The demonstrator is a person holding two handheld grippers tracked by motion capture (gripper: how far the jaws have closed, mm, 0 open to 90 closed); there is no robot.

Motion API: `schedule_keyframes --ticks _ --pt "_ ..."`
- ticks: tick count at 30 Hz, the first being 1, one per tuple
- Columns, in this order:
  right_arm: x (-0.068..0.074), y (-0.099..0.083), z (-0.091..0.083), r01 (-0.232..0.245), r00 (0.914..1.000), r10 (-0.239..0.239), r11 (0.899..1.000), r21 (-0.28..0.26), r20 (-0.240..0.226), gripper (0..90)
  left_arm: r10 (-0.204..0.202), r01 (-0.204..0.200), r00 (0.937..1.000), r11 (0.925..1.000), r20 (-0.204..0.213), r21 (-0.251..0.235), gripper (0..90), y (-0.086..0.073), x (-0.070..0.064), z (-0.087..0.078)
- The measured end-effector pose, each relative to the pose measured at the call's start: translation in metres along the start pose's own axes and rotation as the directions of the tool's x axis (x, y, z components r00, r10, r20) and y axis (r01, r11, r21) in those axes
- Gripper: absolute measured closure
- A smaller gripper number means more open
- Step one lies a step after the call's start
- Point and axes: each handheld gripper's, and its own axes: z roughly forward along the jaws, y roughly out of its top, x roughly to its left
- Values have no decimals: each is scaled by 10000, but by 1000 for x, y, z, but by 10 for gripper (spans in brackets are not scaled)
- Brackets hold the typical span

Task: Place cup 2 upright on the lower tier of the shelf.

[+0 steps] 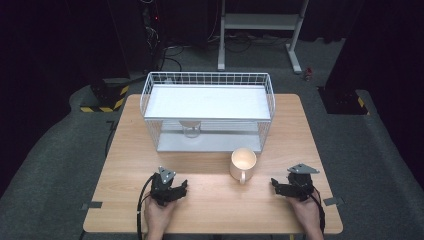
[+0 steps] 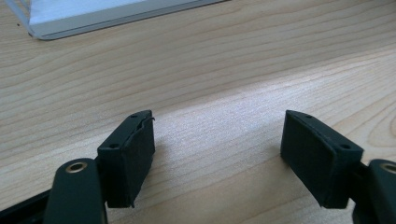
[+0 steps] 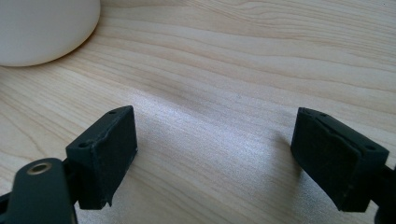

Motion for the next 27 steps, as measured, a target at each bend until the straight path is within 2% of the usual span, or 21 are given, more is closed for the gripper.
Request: schedule_keyframes --ticks 3,7,8,9,12,17,19,23,24,25,27 --pt "2 0 -1 45 9999 -44 10000 36 -115 140 3 -3 10000 10000 29 -4 253 0 0 0" --pt "7 0 -3 -13 9964 12 10000 -12 -845 141 113 -113 9999 9999 72 45 247 0 -1 -1" --pt "7 0 -3 -13 9964 12 10000 -12 -845 141 113 -113 9999 9999 72 45 247 0 -1 -1" --pt "11 0 -5 42 9943 -68 9997 -244 -1062 139 113 -114 9999 9999 82 52 247 0 -1 -1" --pt "15 -1 -7 69 9916 -125 9990 -434 -1287 139 132 -132 9999 9999 78 55 246 0 0 -1" --pt "28 -2 -15 338 9796 -492 9961 -815 -1950 144 131 -132 9999 9999 96 85 245 0 0 -1" --pt "30 -1 -17 423 9765 -624 9940 -1007 -2063 142 128 -129 9999 9999 88 71 245 0 0 -1" --pt "35 3 -22 130 9683 -531 9865 -1633 -2439 135 129 -130 9999 9999 89 72 245 0 0 -1" --pt "35 3 -22 130 9683 -531 9865 -1633 -2439 135 129 -130 9999 9999 89 72 245 0 0 -1" --pt "38 7 -24 42 9665 -539 9809 -1943 -2511 126 145 -146 9999 9999 88 83 245 0 0 -1" --pt "40 10 -24 59 9644 -587 9796 -2011 -2577 120 112 -113 9999 9999 85 91 244 0 0 -1"
